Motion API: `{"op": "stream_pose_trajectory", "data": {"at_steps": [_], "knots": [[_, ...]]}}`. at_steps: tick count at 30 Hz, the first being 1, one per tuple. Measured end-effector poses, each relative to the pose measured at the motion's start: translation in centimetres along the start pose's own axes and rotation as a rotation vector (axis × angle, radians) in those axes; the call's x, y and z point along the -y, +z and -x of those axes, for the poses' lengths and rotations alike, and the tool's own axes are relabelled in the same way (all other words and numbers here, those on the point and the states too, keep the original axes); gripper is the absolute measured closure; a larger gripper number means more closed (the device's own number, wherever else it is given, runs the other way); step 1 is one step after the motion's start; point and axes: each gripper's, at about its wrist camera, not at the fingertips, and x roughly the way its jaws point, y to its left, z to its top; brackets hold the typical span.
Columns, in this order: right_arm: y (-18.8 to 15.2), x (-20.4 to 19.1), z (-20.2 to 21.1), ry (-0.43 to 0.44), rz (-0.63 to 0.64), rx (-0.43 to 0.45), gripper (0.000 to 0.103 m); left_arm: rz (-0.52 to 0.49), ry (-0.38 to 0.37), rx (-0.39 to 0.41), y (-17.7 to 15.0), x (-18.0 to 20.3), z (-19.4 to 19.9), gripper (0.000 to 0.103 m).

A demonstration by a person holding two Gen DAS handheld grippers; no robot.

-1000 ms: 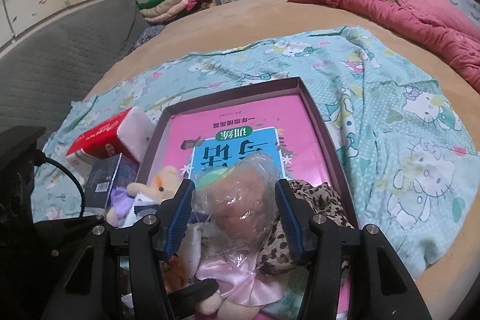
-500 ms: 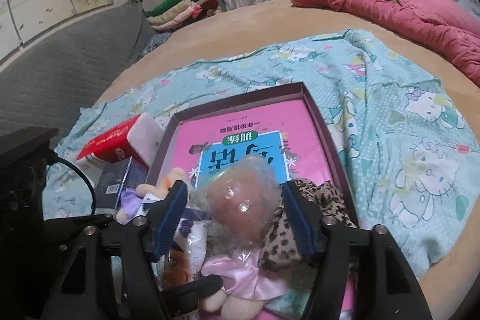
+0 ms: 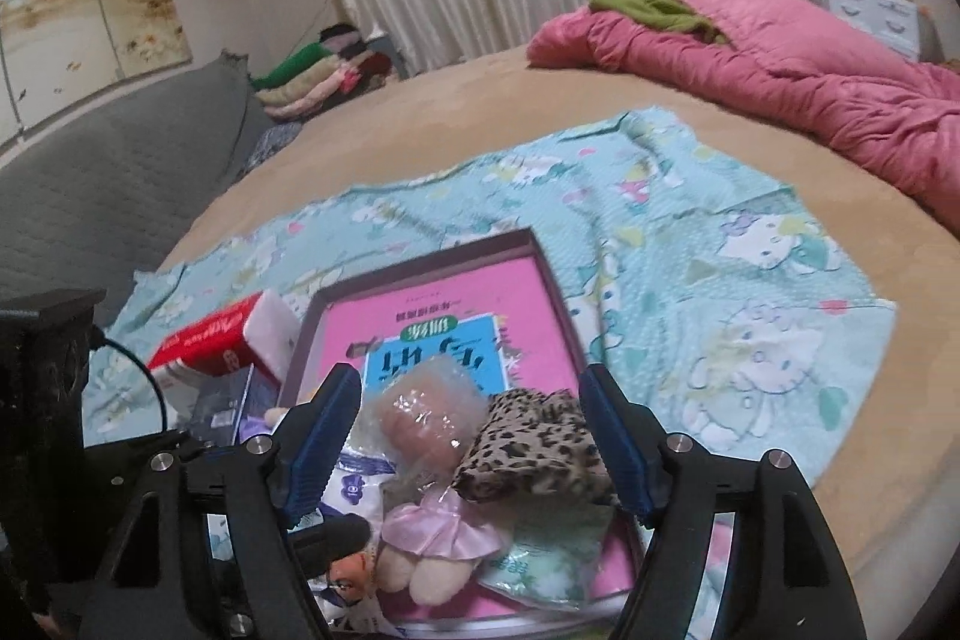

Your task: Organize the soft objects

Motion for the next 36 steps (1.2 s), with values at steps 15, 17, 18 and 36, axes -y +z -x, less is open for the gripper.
{"op": "stream_pose_trajectory", "data": {"at_steps": [15, 17, 18, 36], "knots": [[-0.7, -3.6, 7.5, -0.066, -0.028, 0.05, 0.023, 0.082, 0.098, 0.083, -2.1, -3.4, 7.7, 0.021], [-1.2, -4.6, 8.4, -0.06, -0.03, 0.039, 0.023, 0.076, 0.131, 0.095, -2.6, -3.4, 8.8, 0.017], [-1.5, -5.4, 8.8, -0.064, -0.022, 0.029, 0.022, 0.078, 0.148, 0.095, -2.9, -3.4, 9.4, 0.016], [-6.3, -12.0, 13.8, -0.257, -0.06, 0.055, 0.006, 0.141, 0.274, 0.108, -8.7, -3.3, 16.6, 0.015]]}}
